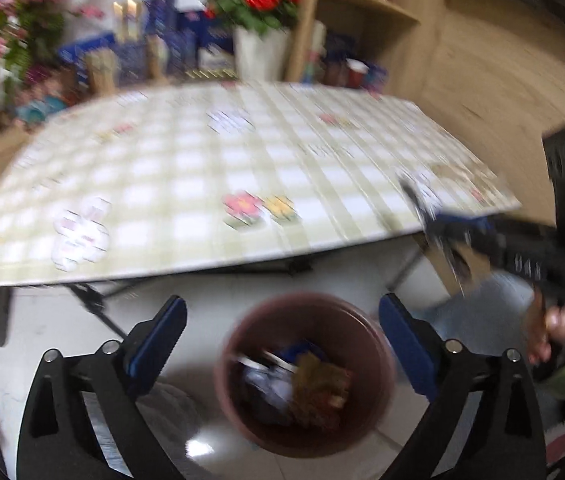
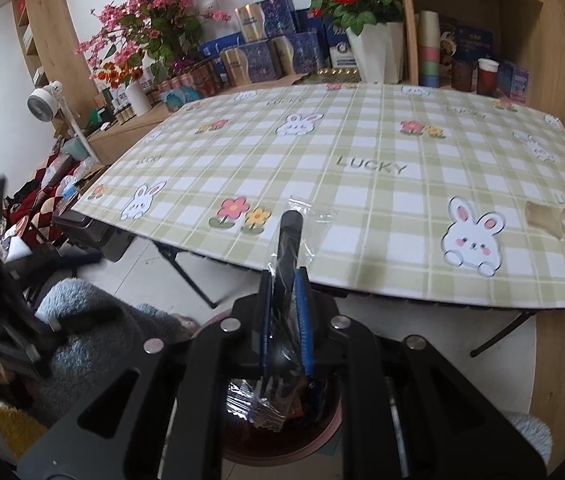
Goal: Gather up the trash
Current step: 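Lower the wrapped spoon into the bin and open the right tool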
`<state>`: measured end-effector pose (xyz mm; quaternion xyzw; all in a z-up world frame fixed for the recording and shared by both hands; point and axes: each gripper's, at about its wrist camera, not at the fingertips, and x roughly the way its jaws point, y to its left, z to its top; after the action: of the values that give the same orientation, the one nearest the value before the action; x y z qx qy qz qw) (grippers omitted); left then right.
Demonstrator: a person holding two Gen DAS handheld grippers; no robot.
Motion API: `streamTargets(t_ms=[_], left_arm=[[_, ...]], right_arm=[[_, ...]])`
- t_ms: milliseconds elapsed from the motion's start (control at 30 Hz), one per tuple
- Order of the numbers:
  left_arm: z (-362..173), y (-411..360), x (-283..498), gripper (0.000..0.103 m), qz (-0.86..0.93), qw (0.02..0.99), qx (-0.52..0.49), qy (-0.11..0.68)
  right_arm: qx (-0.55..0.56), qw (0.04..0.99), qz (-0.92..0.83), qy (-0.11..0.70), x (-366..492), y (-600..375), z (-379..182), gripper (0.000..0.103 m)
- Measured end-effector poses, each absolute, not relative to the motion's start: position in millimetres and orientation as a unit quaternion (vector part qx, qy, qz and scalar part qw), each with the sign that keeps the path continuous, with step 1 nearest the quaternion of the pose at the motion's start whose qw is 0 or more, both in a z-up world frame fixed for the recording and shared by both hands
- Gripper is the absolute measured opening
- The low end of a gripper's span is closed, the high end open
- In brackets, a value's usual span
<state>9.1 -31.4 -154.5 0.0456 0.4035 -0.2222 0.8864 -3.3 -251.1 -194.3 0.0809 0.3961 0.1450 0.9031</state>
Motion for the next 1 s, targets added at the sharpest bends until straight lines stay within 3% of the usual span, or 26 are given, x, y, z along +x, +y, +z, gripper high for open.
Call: streamTargets(t_ms=[233,667,767,867,933,1000], left_arm=[[-132.2,0.8,13.9,0.097,-0.147,0.92,0.034,0.363],[-136.5,30.2,16.0,0.097,-0.113,0.922,-0.006,0.371],[-136.2,29.9,16.7,0.097,-0.112,0.922,-0.007,0.371],[-136.2,29.6,17.8,0.097,-0.115,0.92,-0.007,0.375],[-133.8,28.4,18.2,0.097,-0.111,0.921,0.0,0.374],[-128.2,25.9,19.5,0.097,-0.108,0.923,0.011,0.37]], right_arm=[[0.062,0.872,0.181,0.45,-6.3,-219.0,-221.3,0.015],[0.051,0.823,0.208,0.526,-3.4,-190.7,-260.1,0.016],[0.056,0.828,0.196,0.522,-2.0,-194.4,-258.4,0.034],[0.055,0.834,0.194,0.513,-1.4,-197.1,-252.6,0.037],[0.049,0.843,0.187,0.501,-0.5,-199.7,-245.0,0.048],[0.031,0.861,0.172,0.478,1.4,-203.6,-229.8,0.067]])
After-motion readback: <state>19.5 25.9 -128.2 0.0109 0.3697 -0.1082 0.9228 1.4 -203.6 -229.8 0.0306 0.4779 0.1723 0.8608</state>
